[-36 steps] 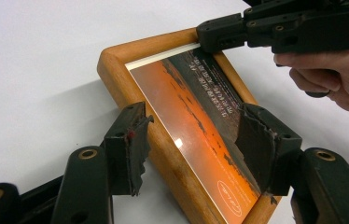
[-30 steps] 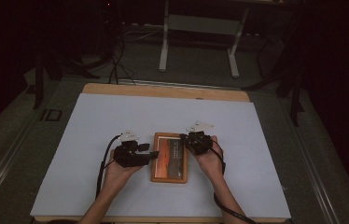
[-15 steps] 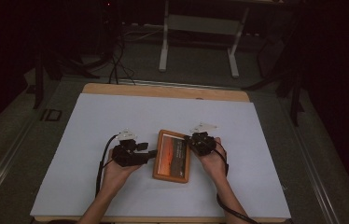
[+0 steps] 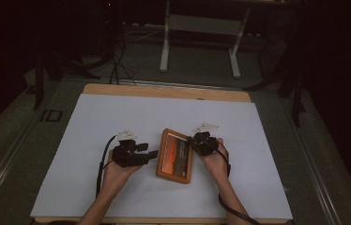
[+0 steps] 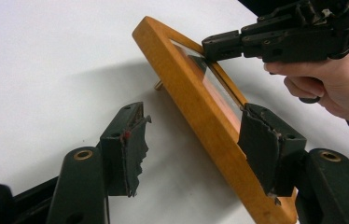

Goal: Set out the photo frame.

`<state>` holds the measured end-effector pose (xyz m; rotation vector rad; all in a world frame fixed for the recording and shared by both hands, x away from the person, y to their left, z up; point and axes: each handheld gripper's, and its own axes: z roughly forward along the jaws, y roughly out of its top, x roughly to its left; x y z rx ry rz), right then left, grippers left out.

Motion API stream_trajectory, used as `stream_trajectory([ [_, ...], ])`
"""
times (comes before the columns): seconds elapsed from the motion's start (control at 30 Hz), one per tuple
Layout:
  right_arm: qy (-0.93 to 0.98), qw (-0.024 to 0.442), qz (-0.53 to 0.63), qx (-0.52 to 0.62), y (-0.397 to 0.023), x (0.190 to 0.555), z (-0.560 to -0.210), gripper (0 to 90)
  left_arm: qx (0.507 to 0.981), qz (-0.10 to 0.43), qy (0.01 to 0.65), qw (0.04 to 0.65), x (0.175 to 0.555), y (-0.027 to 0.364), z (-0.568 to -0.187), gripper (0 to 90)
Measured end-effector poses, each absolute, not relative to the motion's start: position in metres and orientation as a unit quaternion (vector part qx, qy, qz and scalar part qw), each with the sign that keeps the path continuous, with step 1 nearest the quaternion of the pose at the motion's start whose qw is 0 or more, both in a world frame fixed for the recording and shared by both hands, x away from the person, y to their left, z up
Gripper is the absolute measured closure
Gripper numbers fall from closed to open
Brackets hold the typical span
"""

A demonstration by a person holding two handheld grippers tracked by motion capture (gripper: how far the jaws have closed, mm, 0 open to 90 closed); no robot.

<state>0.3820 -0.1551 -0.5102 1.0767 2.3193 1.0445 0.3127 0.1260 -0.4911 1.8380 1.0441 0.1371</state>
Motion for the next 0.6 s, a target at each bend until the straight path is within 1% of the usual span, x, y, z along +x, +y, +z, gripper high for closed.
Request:
stream_trajectory([
  [0.17,0.825,0.183,0.362,0.394,-0.1582,0.3842,-0.5175,89.9,0.755,0.050,0.436,0.488,0.3118,0.1239,-0.4904,39.1],
  [0.6,0.821,0.172,0.370,0.399,-0.1606,0.3848,-0.5179,90.0,0.750,0.032,0.440,0.492,0.3068,0.1186,-0.4890,34.2],
])
